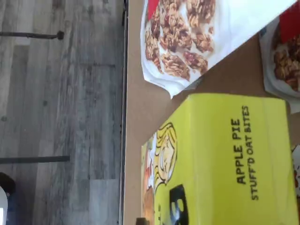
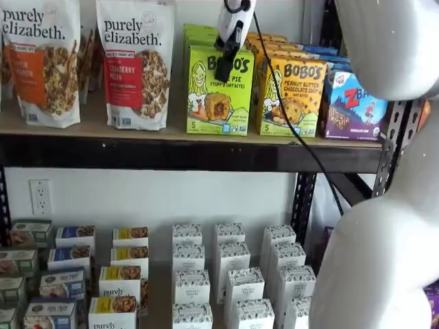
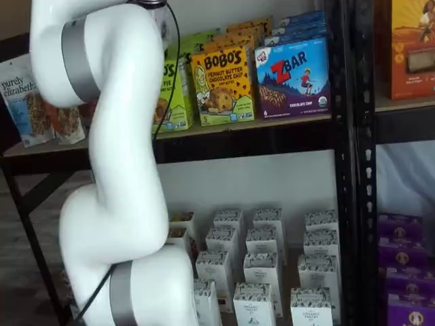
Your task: Pick the green box on the top shelf, the fourth from the left
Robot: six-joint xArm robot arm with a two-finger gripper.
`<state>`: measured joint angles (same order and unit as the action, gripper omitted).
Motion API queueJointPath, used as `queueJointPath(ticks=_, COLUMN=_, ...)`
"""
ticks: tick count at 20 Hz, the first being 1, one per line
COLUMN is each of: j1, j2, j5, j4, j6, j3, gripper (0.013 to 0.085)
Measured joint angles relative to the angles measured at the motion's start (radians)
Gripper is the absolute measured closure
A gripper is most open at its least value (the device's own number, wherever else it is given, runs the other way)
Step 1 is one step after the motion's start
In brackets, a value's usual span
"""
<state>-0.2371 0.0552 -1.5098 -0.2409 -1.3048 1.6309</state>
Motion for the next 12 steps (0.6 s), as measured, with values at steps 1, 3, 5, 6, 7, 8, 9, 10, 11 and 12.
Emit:
queueJointPath(ticks=1, j1=0.0, j2=0.002, j5=0.004, j4=-0.001, j6=0.0, j3=-0.003, gripper=0.033)
queueJointPath(ticks=3, j1=0.0, j2=0.004, j5=0.005, j4=-0.003, j6=0.0, j3=-0.004, gripper=0.037)
queueJointPath(ticks=5, j1=0.0, j2=0.003, j5=-0.001, j4=-0.004, j6=0.001, j3=0.0, gripper=0.041)
queueJointPath(ticks=6, j1=-0.001, j2=0.001, j5=-0.005, j4=-0.003, j6=0.002, j3=0.004, gripper=0.041)
queueJointPath(ticks=7, j1=-0.002, j2=0.0, j5=-0.006, j4=-0.002, j6=0.003, j3=0.005, gripper=0.041)
queueJointPath(ticks=8, j1=-0.002, j2=0.002, j5=-0.003, j4=-0.002, j6=0.003, j3=0.003, gripper=0.045)
queueJointPath(ticks=9, j1=-0.003, j2=0.004, j5=0.001, j4=-0.004, j6=0.004, j3=0.0, gripper=0.045)
queueJointPath(ticks=10, j1=-0.004, j2=0.005, j5=0.003, j4=-0.005, j6=0.005, j3=-0.001, gripper=0.049)
queueJointPath(ticks=11, j1=-0.005, j2=0.006, j5=0.004, j4=-0.005, j6=0.006, j3=-0.001, gripper=0.049)
queueJointPath(ticks=12, j1=-0.005, j2=0.006, j5=0.002, j4=-0.004, j6=0.007, j3=0.0, gripper=0.053)
